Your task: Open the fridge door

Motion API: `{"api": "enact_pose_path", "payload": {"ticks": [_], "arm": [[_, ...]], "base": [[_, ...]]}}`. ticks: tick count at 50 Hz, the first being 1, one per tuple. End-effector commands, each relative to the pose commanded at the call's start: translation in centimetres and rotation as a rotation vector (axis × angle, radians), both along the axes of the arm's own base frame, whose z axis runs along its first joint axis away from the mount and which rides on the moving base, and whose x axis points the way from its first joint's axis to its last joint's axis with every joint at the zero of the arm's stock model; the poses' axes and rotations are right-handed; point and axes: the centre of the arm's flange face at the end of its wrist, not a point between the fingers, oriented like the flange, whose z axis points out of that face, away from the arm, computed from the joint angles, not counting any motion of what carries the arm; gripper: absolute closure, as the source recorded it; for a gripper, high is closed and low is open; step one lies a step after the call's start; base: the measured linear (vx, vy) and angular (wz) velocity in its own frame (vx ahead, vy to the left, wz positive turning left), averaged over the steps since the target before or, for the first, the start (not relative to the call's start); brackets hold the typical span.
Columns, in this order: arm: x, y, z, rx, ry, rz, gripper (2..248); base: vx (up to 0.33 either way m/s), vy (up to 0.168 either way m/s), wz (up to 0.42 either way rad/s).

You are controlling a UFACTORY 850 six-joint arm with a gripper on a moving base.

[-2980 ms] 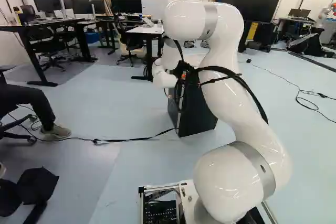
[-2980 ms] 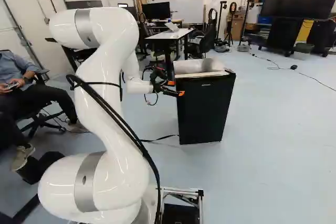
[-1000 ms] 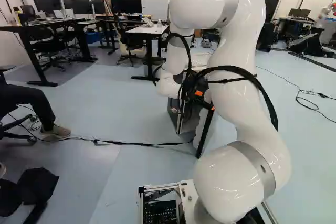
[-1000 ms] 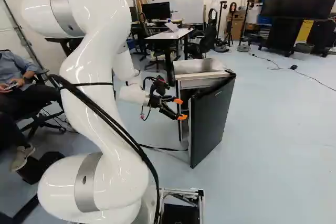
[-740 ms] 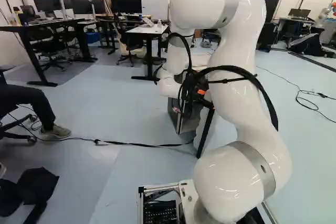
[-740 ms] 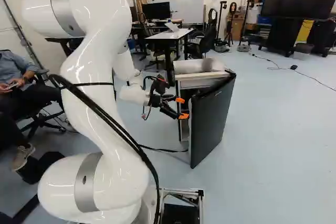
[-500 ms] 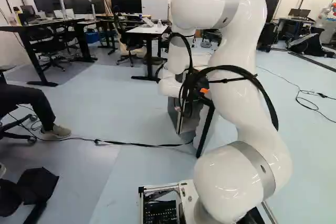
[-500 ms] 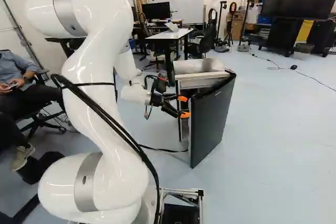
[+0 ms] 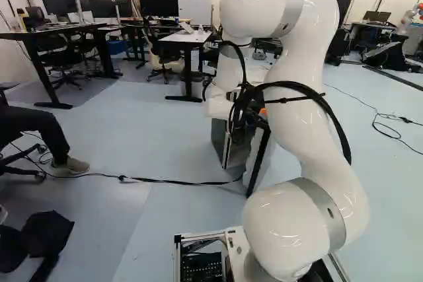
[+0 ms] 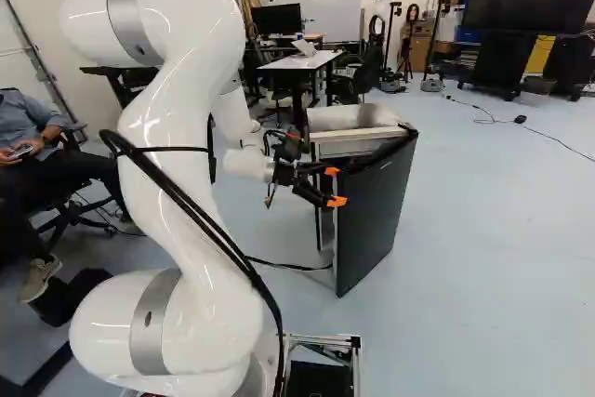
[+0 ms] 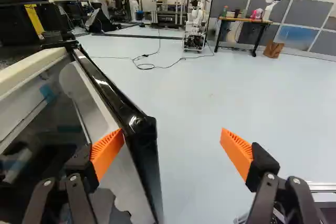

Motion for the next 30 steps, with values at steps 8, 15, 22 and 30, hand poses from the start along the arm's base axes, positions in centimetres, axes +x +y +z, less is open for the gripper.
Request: {"api": "enact_pose_path", "payload": {"ticks": [8, 15, 22, 30], "arm": [[0.4, -1.7, 0.1, -0.004, -0.007, -0.043, 3], [0.6, -3.2, 0.2, -0.01, -0.013, -0.082, 3], [0.7, -4.8, 0.2, -0.016, -0.018, -0.124, 3], [0.8, -6.6, 0.3, -0.023, -0.024, -0.172, 3]], "base": [[0.0, 0.0, 0.0], [0.0, 0.0, 0.0], [0.0, 0.0, 0.0], [0.0, 0.0, 0.0]]}}
